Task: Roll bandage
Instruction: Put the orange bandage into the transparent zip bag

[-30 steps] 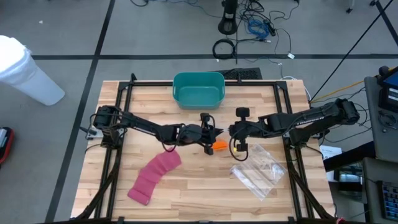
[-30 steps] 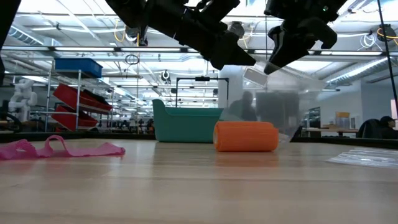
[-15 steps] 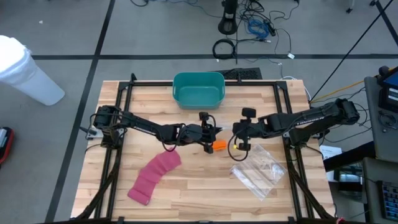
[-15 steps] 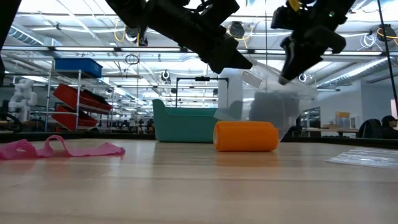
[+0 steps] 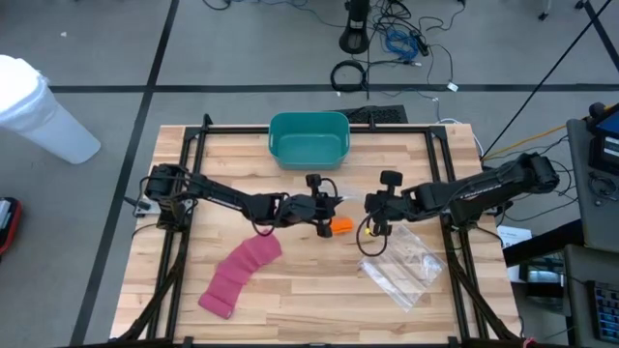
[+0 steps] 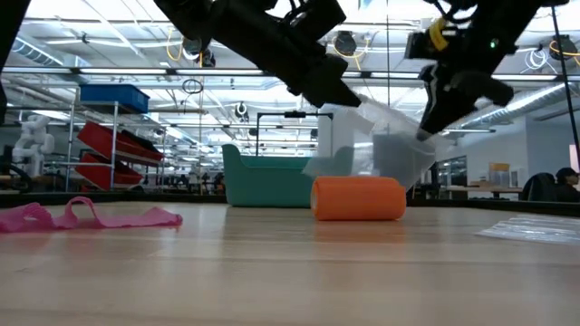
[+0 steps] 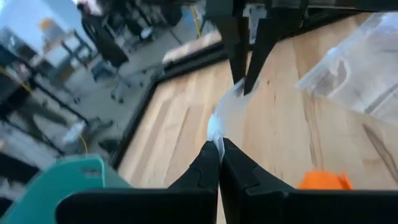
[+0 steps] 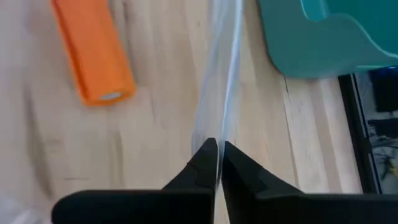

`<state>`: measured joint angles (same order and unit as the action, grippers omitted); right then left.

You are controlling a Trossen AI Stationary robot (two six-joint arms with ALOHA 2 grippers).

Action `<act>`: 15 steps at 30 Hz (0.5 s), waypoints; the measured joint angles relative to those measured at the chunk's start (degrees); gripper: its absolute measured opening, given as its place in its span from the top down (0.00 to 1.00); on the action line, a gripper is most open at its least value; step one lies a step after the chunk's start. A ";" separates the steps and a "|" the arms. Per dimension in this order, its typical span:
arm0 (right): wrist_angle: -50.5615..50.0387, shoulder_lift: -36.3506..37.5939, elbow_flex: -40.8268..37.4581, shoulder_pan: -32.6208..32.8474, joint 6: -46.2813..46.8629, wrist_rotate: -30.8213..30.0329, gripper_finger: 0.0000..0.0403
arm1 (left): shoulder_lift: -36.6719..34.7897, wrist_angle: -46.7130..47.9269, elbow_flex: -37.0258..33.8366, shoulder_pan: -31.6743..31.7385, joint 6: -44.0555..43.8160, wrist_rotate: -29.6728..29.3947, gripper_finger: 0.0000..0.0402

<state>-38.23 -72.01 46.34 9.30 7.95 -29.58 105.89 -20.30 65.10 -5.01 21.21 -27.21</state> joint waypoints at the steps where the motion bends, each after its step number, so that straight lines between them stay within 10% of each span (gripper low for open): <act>1: 0.97 0.00 -0.91 -0.26 -0.02 -0.49 0.99 | -0.16 1.51 0.00 0.13 -1.08 0.02 1.00; 15: 17.26 -0.02 -4.63 -1.20 -12.85 -4.27 1.00 | -0.38 13.30 0.00 2.95 -13.42 9.64 0.84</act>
<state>-20.97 -72.03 41.71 8.10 -4.90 -33.84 105.51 -7.00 65.10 -2.06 7.80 -17.57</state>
